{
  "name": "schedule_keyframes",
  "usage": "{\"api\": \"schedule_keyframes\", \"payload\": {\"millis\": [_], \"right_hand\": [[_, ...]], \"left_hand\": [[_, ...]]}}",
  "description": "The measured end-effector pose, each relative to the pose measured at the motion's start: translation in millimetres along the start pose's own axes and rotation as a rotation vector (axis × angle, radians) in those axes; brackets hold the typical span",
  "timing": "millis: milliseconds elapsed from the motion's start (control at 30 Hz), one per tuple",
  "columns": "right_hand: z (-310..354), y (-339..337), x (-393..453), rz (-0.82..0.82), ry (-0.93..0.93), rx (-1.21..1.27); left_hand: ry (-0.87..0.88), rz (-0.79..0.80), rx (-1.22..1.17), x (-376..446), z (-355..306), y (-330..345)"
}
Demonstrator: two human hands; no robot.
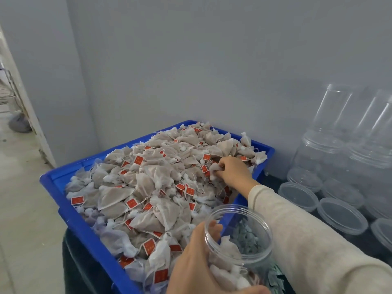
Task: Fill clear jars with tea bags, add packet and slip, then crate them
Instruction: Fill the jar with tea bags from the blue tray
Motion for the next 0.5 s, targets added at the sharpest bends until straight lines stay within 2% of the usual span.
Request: {"api": "schedule_keyframes", "payload": {"millis": [33,67,167,267,500], "right_hand": [[-0.8,-5.2,-4.5,-0.001,0.009,0.065],[-0.9,-11.7,-9.5,-0.003,0.01,0.127],[4.8,-42.0,-27.0,-0.037,-0.042,0.245],[11.9,-81.6,-46.6,-0.082,-0.073,0.345],[42.0,-167.8,-108.2,-0.121,-0.099,0.795]], "left_hand": [[0.0,0.053,-0.019,-2.2,-4.1,6.1],[0.027,0.023,0.001,-5.4,-12.8,3.8],[0.058,-0.104,-0.163,-10.6,-16.6,-2.6],[0.085,-0.132,-0.17,-16.1,-14.5,-0.5],[0.09,-0.129,-0.203,-20.5,-15.9,-0.1]]}}
Point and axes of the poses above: each hand's wrist, its own x-axis towards the middle knuckle, its own y-axis out of the palm, z = x × y, the point moved 8 cm from there along x, towards the middle knuckle, and after that the axes turned 2 degrees about -x, right-handed, at the moved point
